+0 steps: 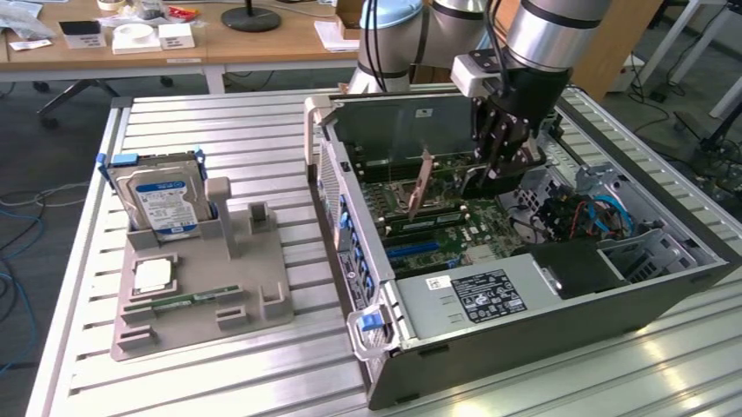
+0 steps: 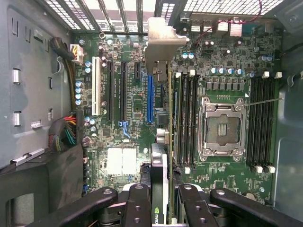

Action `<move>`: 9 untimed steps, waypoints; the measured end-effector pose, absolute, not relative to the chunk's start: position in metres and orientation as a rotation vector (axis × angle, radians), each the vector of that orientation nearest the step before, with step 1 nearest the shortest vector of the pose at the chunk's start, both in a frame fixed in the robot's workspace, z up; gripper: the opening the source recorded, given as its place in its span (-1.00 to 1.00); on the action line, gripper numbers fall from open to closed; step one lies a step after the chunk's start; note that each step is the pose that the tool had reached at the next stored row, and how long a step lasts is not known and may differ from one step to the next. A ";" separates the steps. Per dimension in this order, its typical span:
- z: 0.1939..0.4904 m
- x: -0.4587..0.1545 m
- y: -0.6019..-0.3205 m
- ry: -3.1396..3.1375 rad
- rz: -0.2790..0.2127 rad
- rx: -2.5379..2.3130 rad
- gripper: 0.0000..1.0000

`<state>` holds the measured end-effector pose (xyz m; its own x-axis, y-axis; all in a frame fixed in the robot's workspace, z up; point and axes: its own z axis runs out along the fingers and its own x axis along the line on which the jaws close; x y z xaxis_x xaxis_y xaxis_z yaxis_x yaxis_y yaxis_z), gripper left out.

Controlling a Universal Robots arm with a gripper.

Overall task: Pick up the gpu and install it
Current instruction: 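Insert the gpu into the slot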

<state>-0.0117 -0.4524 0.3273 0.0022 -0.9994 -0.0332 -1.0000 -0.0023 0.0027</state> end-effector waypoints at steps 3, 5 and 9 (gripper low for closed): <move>0.327 -0.012 -0.452 2.204 0.040 -2.208 -0.46; 0.327 -0.012 -0.452 2.204 0.040 -2.208 -0.46; 0.327 -0.014 -0.452 2.204 0.040 -2.208 -0.46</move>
